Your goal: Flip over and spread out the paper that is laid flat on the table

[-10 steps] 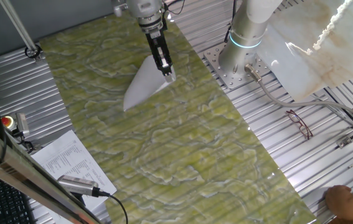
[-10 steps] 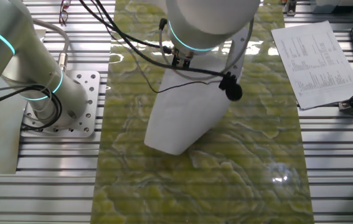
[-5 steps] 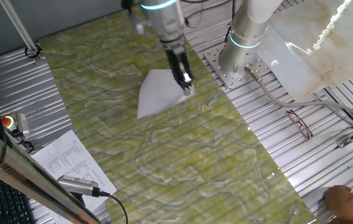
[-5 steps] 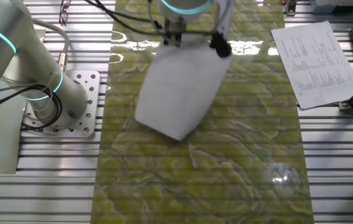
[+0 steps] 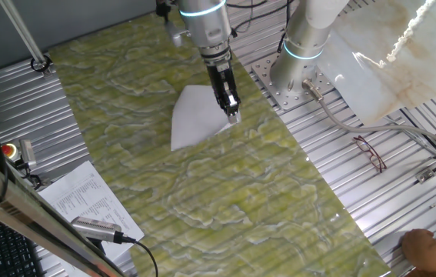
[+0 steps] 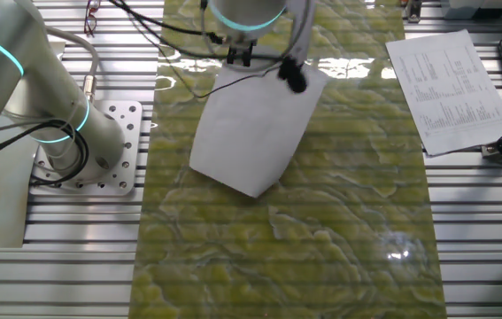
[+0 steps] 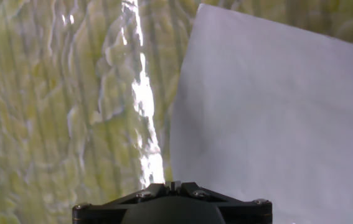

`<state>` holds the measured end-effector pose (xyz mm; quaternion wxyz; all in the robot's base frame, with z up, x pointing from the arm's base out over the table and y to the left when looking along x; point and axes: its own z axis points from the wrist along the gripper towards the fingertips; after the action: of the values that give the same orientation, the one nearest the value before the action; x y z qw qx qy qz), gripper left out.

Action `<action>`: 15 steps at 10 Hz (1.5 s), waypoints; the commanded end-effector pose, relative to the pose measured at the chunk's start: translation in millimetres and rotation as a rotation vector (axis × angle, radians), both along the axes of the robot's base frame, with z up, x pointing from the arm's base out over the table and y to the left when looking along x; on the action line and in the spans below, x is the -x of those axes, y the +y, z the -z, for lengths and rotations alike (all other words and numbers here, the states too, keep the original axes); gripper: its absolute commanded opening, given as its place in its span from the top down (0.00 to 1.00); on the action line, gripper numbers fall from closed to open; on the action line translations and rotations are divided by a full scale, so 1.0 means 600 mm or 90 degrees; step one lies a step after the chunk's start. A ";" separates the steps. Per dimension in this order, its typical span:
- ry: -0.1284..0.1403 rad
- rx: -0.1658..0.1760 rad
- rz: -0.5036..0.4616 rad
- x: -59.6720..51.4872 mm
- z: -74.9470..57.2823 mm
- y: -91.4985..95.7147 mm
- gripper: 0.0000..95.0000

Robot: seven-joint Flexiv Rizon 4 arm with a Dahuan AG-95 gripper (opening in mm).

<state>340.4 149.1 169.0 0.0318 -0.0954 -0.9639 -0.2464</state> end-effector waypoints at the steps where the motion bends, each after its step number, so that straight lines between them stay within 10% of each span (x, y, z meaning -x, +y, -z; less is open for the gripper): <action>1: -0.011 -0.028 0.040 0.012 -0.002 0.020 1.00; 5: -0.058 -0.044 0.076 -0.001 -0.006 0.076 1.00; 7: -0.092 -0.024 0.046 0.005 0.041 0.076 1.00; 8: -0.092 -0.038 0.051 0.010 0.054 0.066 1.00; 11: -0.069 0.024 0.037 0.005 0.047 0.071 1.00; 12: -0.059 0.055 0.009 0.006 0.047 0.071 0.80; 13: -0.052 0.101 -0.016 0.006 0.048 0.070 0.40; 15: -0.038 0.128 -0.037 0.006 0.048 0.070 0.40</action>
<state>329.5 188.0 149.3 -0.0105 -0.0745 -0.9805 -0.1815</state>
